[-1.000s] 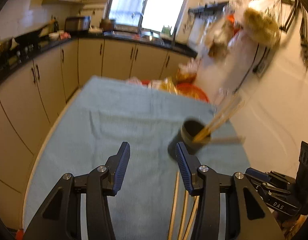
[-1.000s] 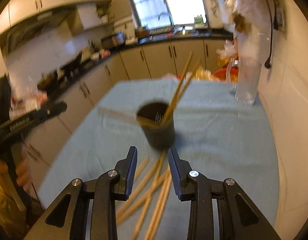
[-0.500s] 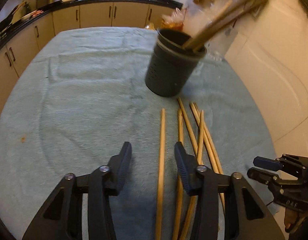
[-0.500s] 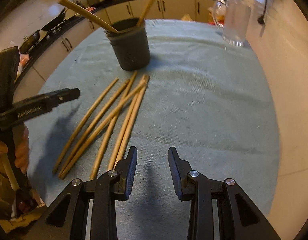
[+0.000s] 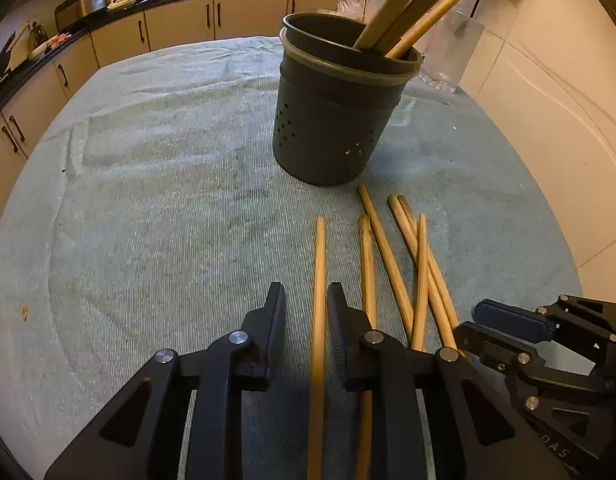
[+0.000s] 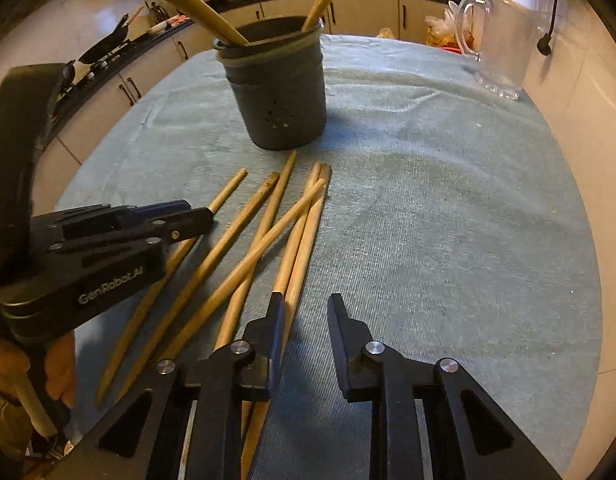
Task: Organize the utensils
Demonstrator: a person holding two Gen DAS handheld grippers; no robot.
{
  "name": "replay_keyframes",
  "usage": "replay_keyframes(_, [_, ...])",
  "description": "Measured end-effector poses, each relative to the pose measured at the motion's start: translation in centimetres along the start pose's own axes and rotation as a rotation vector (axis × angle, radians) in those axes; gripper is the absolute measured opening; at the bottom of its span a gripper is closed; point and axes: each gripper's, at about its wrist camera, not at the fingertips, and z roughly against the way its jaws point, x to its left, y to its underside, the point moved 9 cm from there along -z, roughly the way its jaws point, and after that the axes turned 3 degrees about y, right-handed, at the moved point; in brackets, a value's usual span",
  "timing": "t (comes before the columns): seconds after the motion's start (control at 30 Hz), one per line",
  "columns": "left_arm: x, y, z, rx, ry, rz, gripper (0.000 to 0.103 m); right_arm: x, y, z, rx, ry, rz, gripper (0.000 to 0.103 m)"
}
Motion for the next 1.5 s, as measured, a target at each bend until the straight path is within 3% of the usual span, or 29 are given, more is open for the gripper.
replay_keyframes(0.17, [-0.4, -0.9, -0.5, -0.007, -0.015, -0.018, 0.020, 0.0, -1.0, -1.1, 0.001, 0.049, 0.014, 0.020])
replay_keyframes(0.23, [-0.1, -1.1, -0.5, -0.008, -0.040, -0.025, 0.014, -0.1, -1.6, -1.4, -0.003, 0.063, 0.014, 0.019])
replay_keyframes(0.27, [-0.1, -0.7, -0.2, -0.008, -0.051, -0.025, 0.006, -0.2, -1.8, -1.5, -0.004, 0.065, 0.006, 0.018])
replay_keyframes(0.33, [0.4, -0.6, -0.1, -0.004, -0.035, -0.002, 0.006, -0.6, -2.0, -1.5, -0.002, 0.065, -0.007, 0.011])
replay_keyframes(0.47, [2.2, 0.2, 0.8, 0.016, -0.048, 0.048, 0.006, -2.1, -1.2, -0.9, 0.018, 0.068, -0.038, 0.009])
replay_keyframes(0.77, [3.5, 2.1, 2.1, 0.072, -0.019, 0.048, 0.006, -6.0, 1.5, 0.9, 0.057, 0.072, -0.082, 0.009])
replay_keyframes(1.0, [3.1, 0.3, 0.8, 0.106, -0.053, -0.004, 0.007, -5.6, -0.4, -0.4, 0.125, 0.104, -0.054, 0.015])
replay_keyframes(1.23, [3.2, 0.0, 0.6, 0.078, -0.024, 0.032, 0.008, -5.9, -3.5, -2.2, 0.184, 0.147, -0.059, 0.015])
replay_keyframes(1.3, [3.2, 0.1, 0.6, 0.063, -0.026, 0.016, 0.006, -5.7, -3.9, -2.3, 0.170, 0.153, -0.067, 0.008])
replay_keyframes(1.37, [3.3, 0.3, 0.9, 0.059, -0.020, 0.026, 0.005, -5.5, -3.9, -2.1, 0.151, 0.150, -0.073, 0.007])
replay_keyframes(1.5, [3.2, -0.3, 4.0, -0.033, -0.027, 0.042, 0.005, -5.5, -4.2, 0.5, 0.038, 0.134, -0.107, 0.007])
